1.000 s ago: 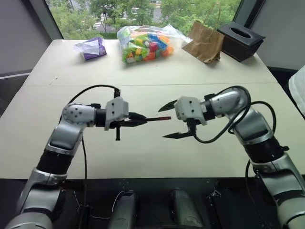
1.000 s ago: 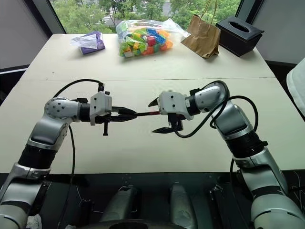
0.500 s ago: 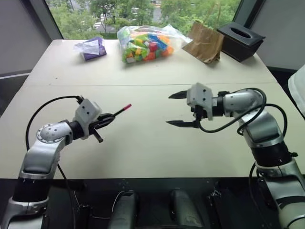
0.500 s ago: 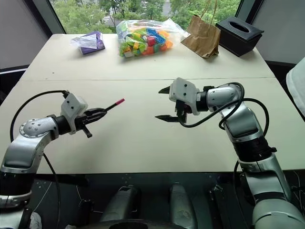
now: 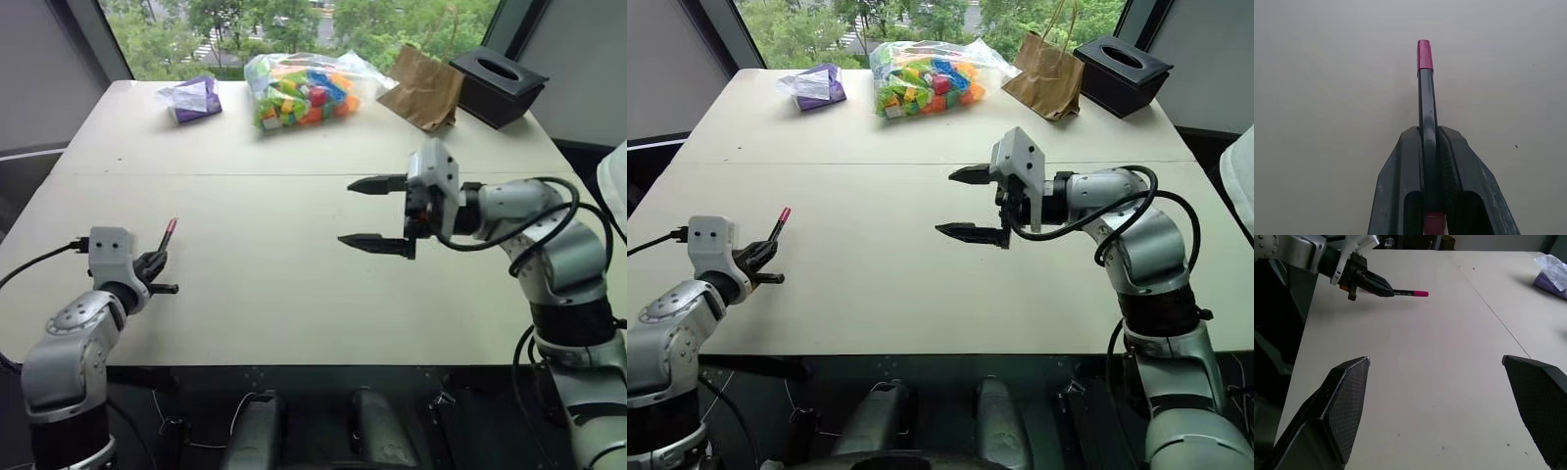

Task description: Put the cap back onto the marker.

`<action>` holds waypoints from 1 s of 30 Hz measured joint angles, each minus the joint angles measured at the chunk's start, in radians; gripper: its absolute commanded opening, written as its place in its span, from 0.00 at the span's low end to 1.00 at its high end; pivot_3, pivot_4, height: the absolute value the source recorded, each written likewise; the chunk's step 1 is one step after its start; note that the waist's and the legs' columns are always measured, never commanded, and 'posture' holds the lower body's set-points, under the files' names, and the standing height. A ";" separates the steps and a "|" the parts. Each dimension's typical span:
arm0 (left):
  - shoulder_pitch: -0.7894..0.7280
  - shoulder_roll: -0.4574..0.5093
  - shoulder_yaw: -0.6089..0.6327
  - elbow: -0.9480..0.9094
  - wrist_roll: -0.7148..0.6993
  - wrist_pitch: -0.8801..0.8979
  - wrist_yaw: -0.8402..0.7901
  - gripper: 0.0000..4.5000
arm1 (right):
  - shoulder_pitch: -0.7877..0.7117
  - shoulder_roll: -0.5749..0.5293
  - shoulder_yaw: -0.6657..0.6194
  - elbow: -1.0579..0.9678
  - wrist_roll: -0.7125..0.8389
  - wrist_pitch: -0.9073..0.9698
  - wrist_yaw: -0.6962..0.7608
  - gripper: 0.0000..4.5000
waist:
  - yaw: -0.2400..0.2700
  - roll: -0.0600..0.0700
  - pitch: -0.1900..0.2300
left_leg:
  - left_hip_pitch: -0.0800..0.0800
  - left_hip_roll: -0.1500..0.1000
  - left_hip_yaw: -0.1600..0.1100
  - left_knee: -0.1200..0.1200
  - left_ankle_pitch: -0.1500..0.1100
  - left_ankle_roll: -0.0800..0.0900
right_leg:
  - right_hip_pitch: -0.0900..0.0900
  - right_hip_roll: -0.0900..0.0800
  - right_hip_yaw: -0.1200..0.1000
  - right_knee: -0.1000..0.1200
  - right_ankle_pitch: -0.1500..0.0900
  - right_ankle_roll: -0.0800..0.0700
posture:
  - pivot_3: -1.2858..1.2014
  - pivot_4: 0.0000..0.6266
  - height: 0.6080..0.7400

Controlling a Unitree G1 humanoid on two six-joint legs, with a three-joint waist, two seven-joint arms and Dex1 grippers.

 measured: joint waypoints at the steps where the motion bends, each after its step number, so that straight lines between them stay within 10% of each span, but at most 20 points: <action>1: -0.001 0.000 0.002 0.013 0.000 -0.005 0.003 0.00 | 0.000 -0.003 0.000 -0.001 0.003 0.004 0.000 0.99 | 0.000 0.000 0.000 | 0.000 0.000 0.000 0.000 0.000 0.000 | 0.000 0.000 0.000 0.000 0.000 0.000 | 0.52 0.24 1.00; 7: -0.016 0.000 -0.018 0.091 -0.001 -0.037 0.004 0.00 | 0.000 -0.017 0.000 -0.003 0.015 0.016 -0.018 0.99 | 0.001 0.000 0.000 | 0.000 0.000 0.000 0.000 0.000 0.000 | 0.000 0.000 0.000 0.000 0.000 0.000 | 0.52 0.24 1.00; 16: -0.022 -0.015 -0.073 0.129 -0.007 -0.082 0.000 0.99 | 0.004 -0.034 0.001 -0.022 0.019 0.016 -0.047 1.00 | 0.001 0.000 0.000 | 0.000 0.000 0.001 0.000 0.000 0.000 | 0.000 -0.001 0.000 -0.001 0.000 0.000 | 0.52 0.24 1.00; 30: 0.016 -0.046 -0.017 -0.087 -0.116 -0.032 0.046 0.99 | 0.004 -0.061 0.009 -0.015 0.020 0.005 -0.027 1.00 | 0.002 0.000 0.000 | 0.000 -0.001 0.001 0.000 0.000 0.000 | 0.000 -0.004 0.000 -0.001 0.000 0.000 | 0.52 0.24 1.00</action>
